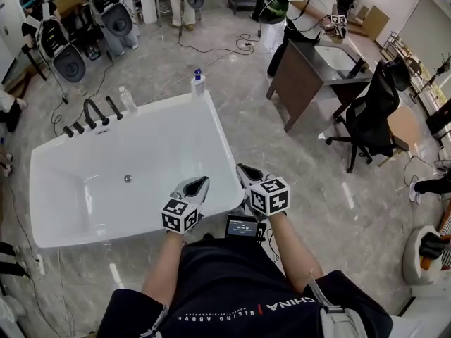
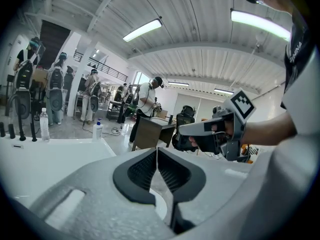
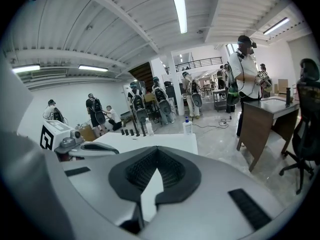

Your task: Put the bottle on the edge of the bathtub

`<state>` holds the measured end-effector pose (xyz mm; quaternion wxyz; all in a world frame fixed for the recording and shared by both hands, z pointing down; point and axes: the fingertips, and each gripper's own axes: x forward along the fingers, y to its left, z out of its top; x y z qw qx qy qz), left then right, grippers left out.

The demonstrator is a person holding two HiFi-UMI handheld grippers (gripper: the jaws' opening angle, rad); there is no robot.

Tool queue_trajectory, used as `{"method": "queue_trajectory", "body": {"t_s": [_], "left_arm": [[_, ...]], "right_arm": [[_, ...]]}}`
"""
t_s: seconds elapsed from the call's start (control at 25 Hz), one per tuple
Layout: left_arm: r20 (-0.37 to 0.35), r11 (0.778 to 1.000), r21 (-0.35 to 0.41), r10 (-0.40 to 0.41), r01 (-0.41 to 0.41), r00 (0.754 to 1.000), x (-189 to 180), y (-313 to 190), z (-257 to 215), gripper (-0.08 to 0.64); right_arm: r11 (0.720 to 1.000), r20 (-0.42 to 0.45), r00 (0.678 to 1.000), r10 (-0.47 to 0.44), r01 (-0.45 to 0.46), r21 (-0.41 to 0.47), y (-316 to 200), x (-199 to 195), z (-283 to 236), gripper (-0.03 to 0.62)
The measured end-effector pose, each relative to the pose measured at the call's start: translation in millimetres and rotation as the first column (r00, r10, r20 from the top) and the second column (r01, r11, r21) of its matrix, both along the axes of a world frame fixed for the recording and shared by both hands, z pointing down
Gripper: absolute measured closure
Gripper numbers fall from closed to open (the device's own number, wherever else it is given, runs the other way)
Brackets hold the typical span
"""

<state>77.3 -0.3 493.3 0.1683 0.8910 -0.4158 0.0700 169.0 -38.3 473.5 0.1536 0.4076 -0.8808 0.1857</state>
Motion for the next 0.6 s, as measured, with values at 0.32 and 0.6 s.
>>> {"method": "queue_trajectory", "body": {"t_s": [0.32,0.6], "left_arm": [[-0.011,1.0,-0.01,-0.003,0.003,1.0,0.7,-0.2,0.9,0.551],[-0.065,1.0,-0.004,0.016,-0.017,0.998,10.7,-0.3,-4.6,0.551]], "right_arm": [[1.0,-0.017,1.0,0.013,-0.013,0.0,-1.5,3.8,0.9,0.578],[1.0,0.003,1.0,0.024,-0.024,0.014,-0.8,11.8,-0.1,0.578]]}}
